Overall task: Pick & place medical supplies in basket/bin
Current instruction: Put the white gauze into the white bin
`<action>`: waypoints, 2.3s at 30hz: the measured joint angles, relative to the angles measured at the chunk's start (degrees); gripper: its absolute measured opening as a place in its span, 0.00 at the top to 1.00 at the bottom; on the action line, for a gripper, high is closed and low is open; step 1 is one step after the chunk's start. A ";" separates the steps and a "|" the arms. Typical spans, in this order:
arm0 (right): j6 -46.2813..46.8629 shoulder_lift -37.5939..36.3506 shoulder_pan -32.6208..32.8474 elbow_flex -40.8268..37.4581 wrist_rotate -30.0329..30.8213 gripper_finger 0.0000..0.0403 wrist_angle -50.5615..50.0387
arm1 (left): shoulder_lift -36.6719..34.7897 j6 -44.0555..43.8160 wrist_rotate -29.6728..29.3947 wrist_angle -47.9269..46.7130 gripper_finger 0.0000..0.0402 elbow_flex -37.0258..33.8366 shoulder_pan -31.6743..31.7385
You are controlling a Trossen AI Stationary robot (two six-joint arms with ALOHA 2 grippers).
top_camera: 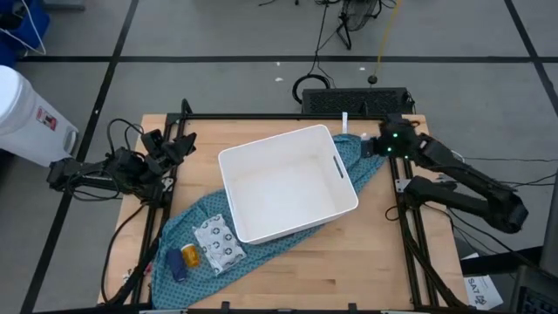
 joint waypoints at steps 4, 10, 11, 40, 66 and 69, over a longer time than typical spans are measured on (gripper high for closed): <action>2.35 -1.22 2.70 5.13 -1.42 0.92 4.58 | -0.02 0.03 -0.03 -0.50 0.84 0.00 0.02; 2.95 2.50 7.65 14.89 -1.07 0.92 9.66 | 0.00 -0.17 -0.20 -1.97 0.84 -0.02 0.02; 3.06 3.68 8.60 16.43 -1.09 0.92 10.20 | -0.02 -0.21 -0.20 -2.12 0.84 -0.02 0.02; -7.29 49.60 31.62 55.92 -4.45 0.91 -21.34 | -0.02 -2.25 3.83 -8.02 0.84 -0.02 -0.03; -10.81 67.71 31.43 55.92 3.42 0.89 -28.13 | -0.02 -3.78 7.33 -9.48 0.84 -0.02 -0.15; -10.58 68.71 31.04 55.92 3.21 0.89 -28.95 | -0.02 -3.77 8.29 -9.48 0.84 -0.02 -0.15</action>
